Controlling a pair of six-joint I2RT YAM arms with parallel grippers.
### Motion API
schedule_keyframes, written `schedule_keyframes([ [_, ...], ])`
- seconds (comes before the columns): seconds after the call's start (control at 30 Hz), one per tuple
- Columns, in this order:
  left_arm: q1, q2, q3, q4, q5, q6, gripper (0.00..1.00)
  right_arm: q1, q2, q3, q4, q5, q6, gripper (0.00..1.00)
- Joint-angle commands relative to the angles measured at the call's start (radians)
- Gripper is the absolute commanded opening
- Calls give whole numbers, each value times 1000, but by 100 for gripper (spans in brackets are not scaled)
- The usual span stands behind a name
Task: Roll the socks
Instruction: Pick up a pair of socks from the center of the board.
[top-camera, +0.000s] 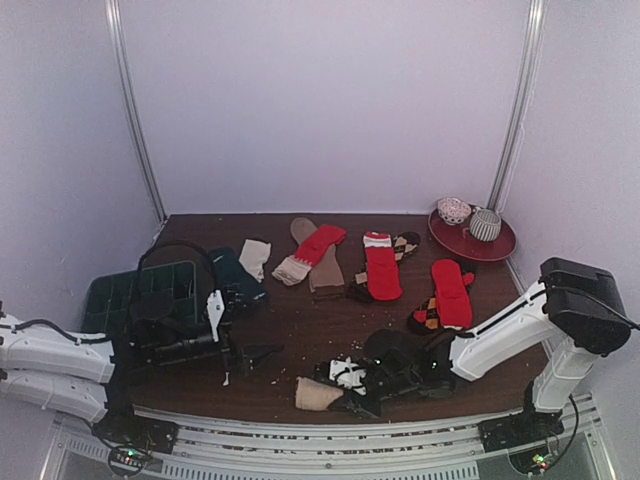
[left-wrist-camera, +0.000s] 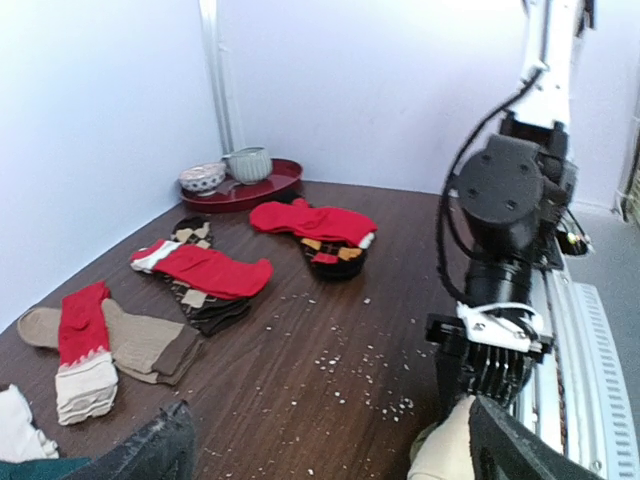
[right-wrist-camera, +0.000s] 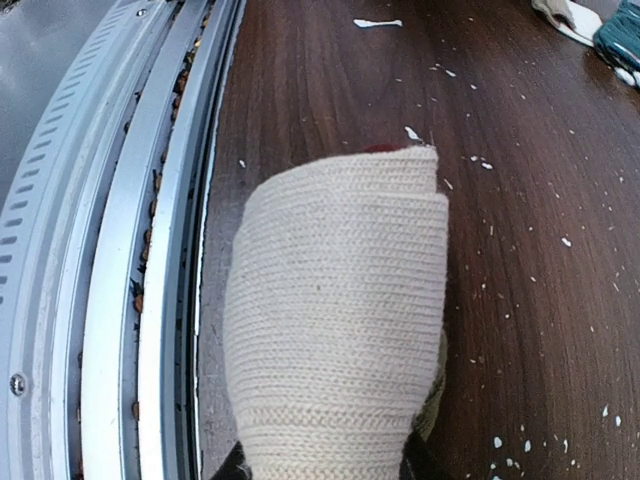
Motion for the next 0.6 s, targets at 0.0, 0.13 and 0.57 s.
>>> schedule_keyframes([
  [0.0,1,118,67,-124,255,120,82,-22,84,-9,-242,-100,-156,30],
  [0.13,3,278,153,-240,358,147,77,-58,150,96,-395,-134,-309,30],
  [0.57,32,496,275,-334,456,112,81,-91,187,189,-459,-133,-399,31],
])
